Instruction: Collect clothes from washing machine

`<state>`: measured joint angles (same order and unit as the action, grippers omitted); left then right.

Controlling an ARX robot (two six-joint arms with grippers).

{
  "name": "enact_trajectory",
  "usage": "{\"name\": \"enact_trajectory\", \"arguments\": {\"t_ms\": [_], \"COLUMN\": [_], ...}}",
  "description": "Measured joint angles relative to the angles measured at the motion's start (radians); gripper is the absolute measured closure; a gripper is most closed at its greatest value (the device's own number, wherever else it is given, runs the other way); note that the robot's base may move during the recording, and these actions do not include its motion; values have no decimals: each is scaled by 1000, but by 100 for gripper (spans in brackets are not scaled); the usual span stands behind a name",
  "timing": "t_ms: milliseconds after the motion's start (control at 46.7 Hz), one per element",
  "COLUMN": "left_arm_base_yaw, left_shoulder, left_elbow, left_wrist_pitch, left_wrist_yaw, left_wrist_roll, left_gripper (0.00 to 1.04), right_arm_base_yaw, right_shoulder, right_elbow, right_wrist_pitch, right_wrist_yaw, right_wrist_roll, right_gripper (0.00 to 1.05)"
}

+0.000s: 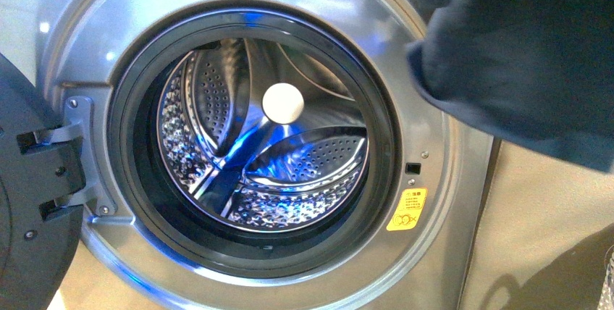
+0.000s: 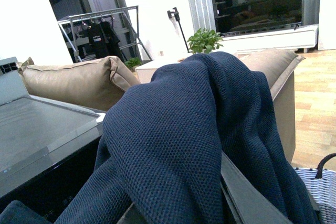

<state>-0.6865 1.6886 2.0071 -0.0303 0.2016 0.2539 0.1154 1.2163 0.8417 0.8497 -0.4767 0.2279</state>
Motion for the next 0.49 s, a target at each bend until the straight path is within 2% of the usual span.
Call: {"name": "enact_trajectory", "arguments": {"t_ms": [171,492], "left_arm_base_yaw": [0,0], "left_shoulder": [0,0], "left_elbow": [0,0], "left_wrist_pitch": [0,0], "left_wrist_yaw": [-1,-1], "left_wrist_roll": [0,1], "left_gripper": [94,94], "right_arm_base_yaw": [35,48], "right_shoulder": [19,92], "right_elbow": [14,103], "right_wrist_pitch": [10,10], "right_wrist_yaw": [-26,16], "right_wrist_roll": [62,34], "right_gripper": [7,7]}}
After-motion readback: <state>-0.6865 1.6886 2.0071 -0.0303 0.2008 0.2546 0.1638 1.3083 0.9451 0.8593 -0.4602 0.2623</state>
